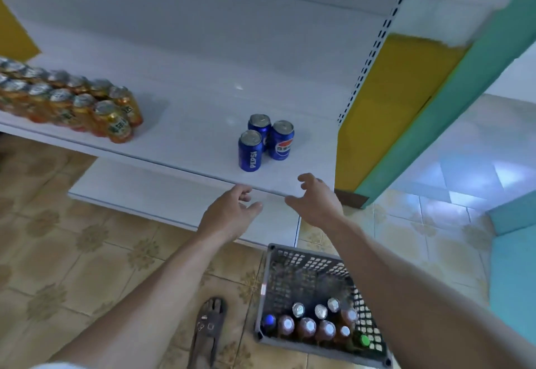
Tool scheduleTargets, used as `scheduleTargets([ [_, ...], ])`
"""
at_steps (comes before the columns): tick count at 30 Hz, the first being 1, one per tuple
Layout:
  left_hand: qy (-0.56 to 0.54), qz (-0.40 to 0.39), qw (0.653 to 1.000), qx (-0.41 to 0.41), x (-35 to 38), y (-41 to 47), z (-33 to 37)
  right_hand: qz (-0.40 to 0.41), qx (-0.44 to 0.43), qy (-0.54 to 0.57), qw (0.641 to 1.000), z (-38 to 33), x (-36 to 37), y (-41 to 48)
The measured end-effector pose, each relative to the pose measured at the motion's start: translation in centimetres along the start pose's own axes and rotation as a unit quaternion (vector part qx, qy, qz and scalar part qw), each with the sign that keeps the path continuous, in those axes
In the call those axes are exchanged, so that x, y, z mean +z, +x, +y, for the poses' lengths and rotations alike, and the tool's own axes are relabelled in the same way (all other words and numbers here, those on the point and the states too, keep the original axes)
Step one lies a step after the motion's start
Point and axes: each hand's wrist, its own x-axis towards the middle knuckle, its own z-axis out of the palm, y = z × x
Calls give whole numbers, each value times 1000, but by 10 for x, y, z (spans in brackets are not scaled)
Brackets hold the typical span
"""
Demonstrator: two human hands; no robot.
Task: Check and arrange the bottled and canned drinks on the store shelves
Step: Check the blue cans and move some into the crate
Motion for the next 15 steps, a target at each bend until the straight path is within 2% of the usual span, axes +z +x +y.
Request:
scheduleTargets([
  [4, 1, -37, 999, -19, -36, 54, -20, 11, 46, 65, 997, -57, 40, 42],
  [9, 36, -72, 997, 6, -67, 105, -39, 80, 101, 164, 978, -102, 66, 102],
  [15, 49, -116, 992, 9, -75, 131, -58, 120, 127, 152, 973, -114, 87, 141],
])
